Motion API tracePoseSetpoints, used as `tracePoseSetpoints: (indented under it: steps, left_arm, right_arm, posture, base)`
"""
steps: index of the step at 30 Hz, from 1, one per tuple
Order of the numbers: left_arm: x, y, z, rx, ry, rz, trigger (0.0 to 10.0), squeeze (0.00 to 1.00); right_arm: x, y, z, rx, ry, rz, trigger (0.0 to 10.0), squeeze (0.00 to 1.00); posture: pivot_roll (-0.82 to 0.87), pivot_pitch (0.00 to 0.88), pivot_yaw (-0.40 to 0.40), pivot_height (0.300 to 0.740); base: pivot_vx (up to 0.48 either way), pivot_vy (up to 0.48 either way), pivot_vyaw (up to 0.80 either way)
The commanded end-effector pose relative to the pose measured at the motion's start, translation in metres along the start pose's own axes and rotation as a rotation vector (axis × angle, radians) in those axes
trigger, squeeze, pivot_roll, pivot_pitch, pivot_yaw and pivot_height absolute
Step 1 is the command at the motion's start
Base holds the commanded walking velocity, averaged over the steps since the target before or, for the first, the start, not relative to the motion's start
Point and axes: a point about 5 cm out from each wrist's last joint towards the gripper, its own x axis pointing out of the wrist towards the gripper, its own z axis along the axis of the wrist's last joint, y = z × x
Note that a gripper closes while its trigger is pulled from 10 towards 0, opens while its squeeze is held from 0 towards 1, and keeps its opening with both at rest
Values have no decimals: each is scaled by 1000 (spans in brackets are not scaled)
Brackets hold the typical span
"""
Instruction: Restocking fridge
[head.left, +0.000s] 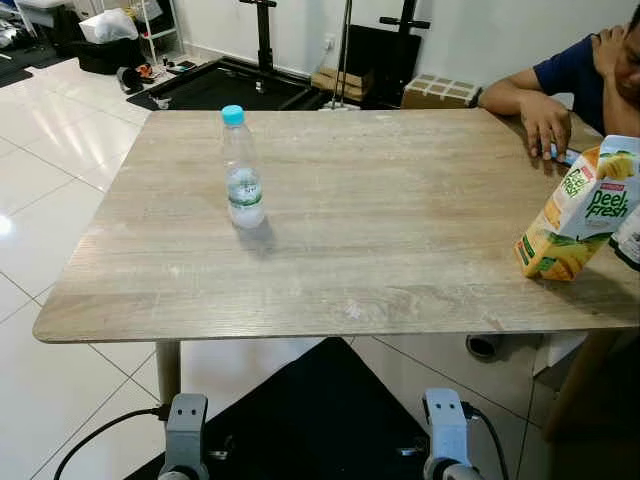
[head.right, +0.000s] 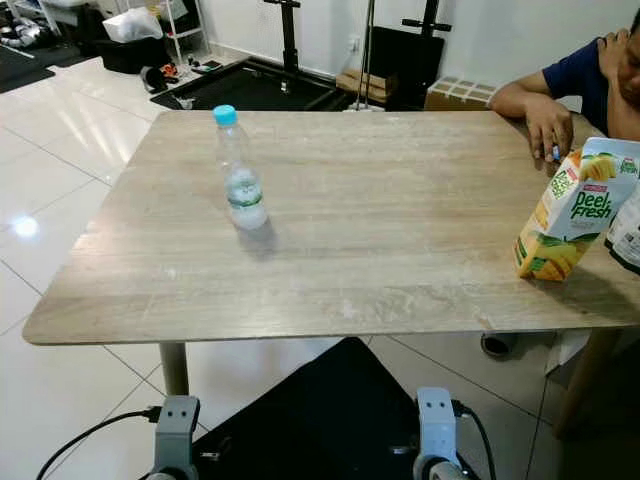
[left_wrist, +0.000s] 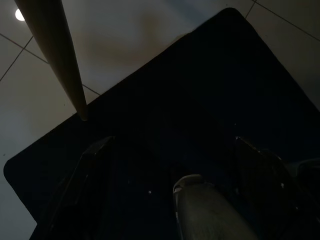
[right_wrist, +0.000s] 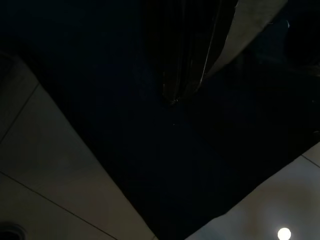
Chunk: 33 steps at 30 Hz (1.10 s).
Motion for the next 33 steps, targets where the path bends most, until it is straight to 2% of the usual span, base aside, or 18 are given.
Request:
tracePoseSetpoints:
  steps: [1, 3, 5, 6, 7, 9, 11, 12, 13, 14, 15, 16, 18, 23, 26, 31, 32, 33]
  left_arm:
    - [-4, 2, -7, 33, 20, -16, 10000, 0]
    - [-9, 6, -14, 68, 30, -26, 10000, 0]
    - [-9, 6, -14, 68, 30, -26, 10000, 0]
    - [-11, 8, -17, 77, 37, -26, 10000, 0]
    - [-11, 8, -17, 77, 37, -26, 10000, 0]
    - [-13, 12, -20, 81, 44, -19, 10000, 0]
    - [-14, 14, -21, 82, 43, -14, 10000, 0]
    - [-14, 14, -21, 82, 43, -14, 10000, 0]
    - [-15, 14, -21, 82, 42, -13, 10000, 0]
    - [-15, 14, -21, 82, 42, -13, 10000, 0]
    - [-15, 14, -22, 83, 42, -14, 10000, 0]
    - [-15, 14, -22, 83, 42, -14, 10000, 0]
    - [-16, 13, -23, 86, 42, -20, 10000, 0]
    - [-16, 13, -25, 86, 50, -22, 10000, 0]
    - [-18, 15, -30, 82, 81, -16, 10000, 0]
    - [-19, 16, -33, 83, 95, -13, 10000, 0]
    - [-19, 16, -33, 85, 102, -12, 10000, 0]
    - [-19, 16, -33, 85, 102, -12, 10000, 0]
  right_arm:
    - [-2, -6, 0, 50, -33, -3, 10000, 0]
    - [-7, -9, 5, 190, -122, 158, 10000, 0]
    - [-7, -9, 5, 190, -122, 158, 10000, 0]
    - [-10, -7, 7, 236, -163, 272, 10000, 0]
    - [-10, -7, 7, 236, -163, 272, 10000, 0]
    - [-21, -6, 14, 273, -234, 537, 10000, 0]
    - [-43, -6, 36, 311, -342, 800, 10000, 0]
    - [-43, -6, 36, 311, -342, 800, 10000, 0]
    - [-50, -4, 43, 318, -372, 871, 10000, 0]
    - [-50, -4, 43, 318, -372, 871, 10000, 0]
    - [-60, -1, 54, 305, -392, 958, 10000, 0]
    - [-60, -1, 54, 305, -392, 958, 10000, 0]
    - [-83, 6, 76, 232, -415, 1131, 10000, 0]
    - [-101, 10, 95, 198, -458, 1247, 10000, 0]
    - [-136, 19, 149, 193, -659, 1405, 10000, 0]
    - [-153, 24, 173, 187, -758, 1469, 10000, 0]
    - [-160, 31, 198, 158, -875, 1461, 10000, 0]
    - [-160, 31, 198, 158, -875, 1461, 10000, 0]
  posture:
    - [-115, 96, 3, 713]
    - [-120, 100, 12, 713]
    - [-120, 100, 12, 713]
    - [-121, 101, 14, 713]
    - [-121, 101, 14, 713]
    - [-122, 106, 18, 713]
    - [-126, 111, 24, 713]
    - [-126, 111, 24, 713]
    - [-127, 112, 25, 713]
    - [-127, 112, 25, 713]
    - [-130, 113, 29, 713]
    - [-130, 113, 29, 713]
    - [-134, 114, 30, 713]
    - [-132, 114, 27, 713]
    - [-135, 115, 30, 713]
    - [-136, 115, 32, 713]
    - [-136, 115, 37, 713]
    - [-136, 115, 37, 713]
  base:
    - [0, 0, 0]
    - [0, 0, 0]
    - [0, 0, 0]
    - [0, 0, 0]
    - [0, 0, 0]
    - [0, 0, 0]
    - [0, 0, 0]
    - [0, 0, 0]
    - [0, 0, 0]
    - [0, 0, 0]
    - [0, 0, 0]
    - [0, 0, 0]
    - [0, 0, 0]
    - [0, 0, 0]
    - [0, 0, 0]
    - [0, 0, 0]
    - [0, 0, 0]
    - [0, 0, 0]
